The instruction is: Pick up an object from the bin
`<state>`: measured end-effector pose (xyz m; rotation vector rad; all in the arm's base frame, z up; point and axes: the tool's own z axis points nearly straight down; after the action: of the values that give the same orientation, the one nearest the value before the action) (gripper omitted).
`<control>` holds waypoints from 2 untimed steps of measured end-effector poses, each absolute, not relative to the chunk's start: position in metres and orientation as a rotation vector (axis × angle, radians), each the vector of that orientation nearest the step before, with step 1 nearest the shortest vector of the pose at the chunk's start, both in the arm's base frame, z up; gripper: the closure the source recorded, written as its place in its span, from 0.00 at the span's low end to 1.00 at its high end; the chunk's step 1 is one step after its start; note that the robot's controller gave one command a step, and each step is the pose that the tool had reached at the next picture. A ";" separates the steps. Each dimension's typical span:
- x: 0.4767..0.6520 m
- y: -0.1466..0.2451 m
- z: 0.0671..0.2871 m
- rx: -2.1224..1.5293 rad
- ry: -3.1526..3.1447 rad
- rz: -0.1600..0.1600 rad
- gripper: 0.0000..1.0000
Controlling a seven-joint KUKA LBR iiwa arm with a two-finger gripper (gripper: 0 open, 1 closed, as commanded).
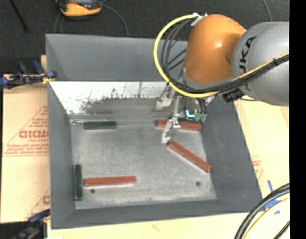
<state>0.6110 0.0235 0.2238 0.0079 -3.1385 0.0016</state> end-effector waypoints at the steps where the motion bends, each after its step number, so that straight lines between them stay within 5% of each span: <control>1: 0.612 0.024 0.229 0.007 -3.146 0.001 0.00; 2: 0.607 -0.007 0.180 0.040 -3.153 0.002 0.00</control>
Offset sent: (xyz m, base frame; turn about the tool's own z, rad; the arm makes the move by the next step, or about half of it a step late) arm -0.0198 -0.0916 -0.1445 -0.0621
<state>0.6069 -0.0071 0.1801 0.0400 -3.1528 0.0020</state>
